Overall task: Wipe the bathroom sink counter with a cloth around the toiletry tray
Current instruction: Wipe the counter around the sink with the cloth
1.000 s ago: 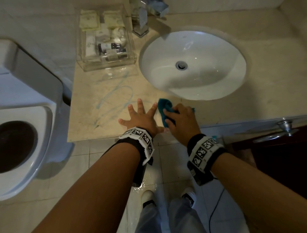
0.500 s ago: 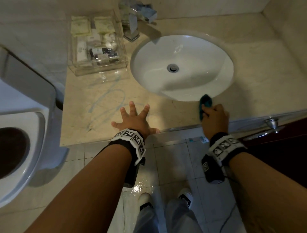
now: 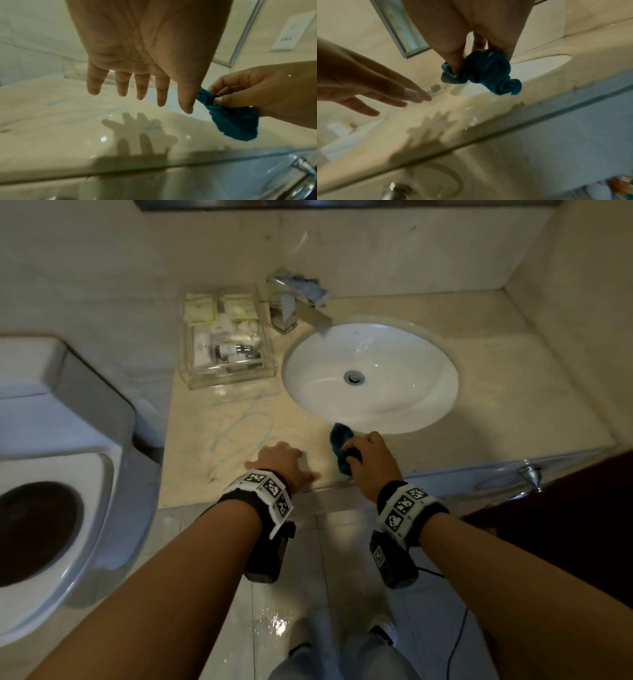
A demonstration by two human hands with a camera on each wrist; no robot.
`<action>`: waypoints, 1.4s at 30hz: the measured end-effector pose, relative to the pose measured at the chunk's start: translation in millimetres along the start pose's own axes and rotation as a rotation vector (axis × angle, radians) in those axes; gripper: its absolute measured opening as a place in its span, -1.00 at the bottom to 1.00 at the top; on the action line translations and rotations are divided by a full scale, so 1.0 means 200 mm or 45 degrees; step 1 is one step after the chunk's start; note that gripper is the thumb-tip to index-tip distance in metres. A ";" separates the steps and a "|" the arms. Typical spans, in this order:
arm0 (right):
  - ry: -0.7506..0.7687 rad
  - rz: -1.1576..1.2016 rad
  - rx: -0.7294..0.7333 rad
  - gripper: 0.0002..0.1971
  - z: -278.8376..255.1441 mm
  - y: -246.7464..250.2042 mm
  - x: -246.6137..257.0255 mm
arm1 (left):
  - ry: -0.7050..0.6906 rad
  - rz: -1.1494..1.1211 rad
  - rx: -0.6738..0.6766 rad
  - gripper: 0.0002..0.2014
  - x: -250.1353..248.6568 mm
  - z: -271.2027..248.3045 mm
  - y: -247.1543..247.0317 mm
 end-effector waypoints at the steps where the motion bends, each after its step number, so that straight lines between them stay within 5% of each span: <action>1: 0.021 0.036 -0.046 -0.81 0.00 0.04 0.04 | -0.046 -0.058 -0.055 -0.35 -0.02 -0.02 0.04; 12: 0.302 0.304 -0.237 -0.89 -0.08 0.52 0.37 | -0.472 -0.722 -0.404 -0.73 -0.34 -0.34 0.43; 19: 0.379 0.381 -0.137 -0.88 -0.04 0.81 0.34 | -0.536 -1.016 -0.594 -0.68 -0.57 -0.46 0.61; 27: 0.417 0.373 -0.053 -0.89 0.03 1.01 0.32 | -0.492 -0.964 -0.718 -0.87 -0.71 -0.42 0.74; 32: 0.383 0.381 -0.035 -0.79 0.07 1.06 0.33 | -0.525 -0.918 -0.699 -0.85 -0.72 -0.39 0.81; 42: 0.382 0.328 -0.054 -0.92 0.12 1.03 0.51 | -0.615 -0.715 -0.604 -0.69 -0.57 -0.35 0.91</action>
Point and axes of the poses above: each hand's wrist, its own z-axis towards the middle knuckle, its own y-axis out of the back of the hand, x = y × z, the point moved 3 cm from there along z, towards the middle knuckle, and after that the axes turned 3 degrees about x, right-handed, at the moved point
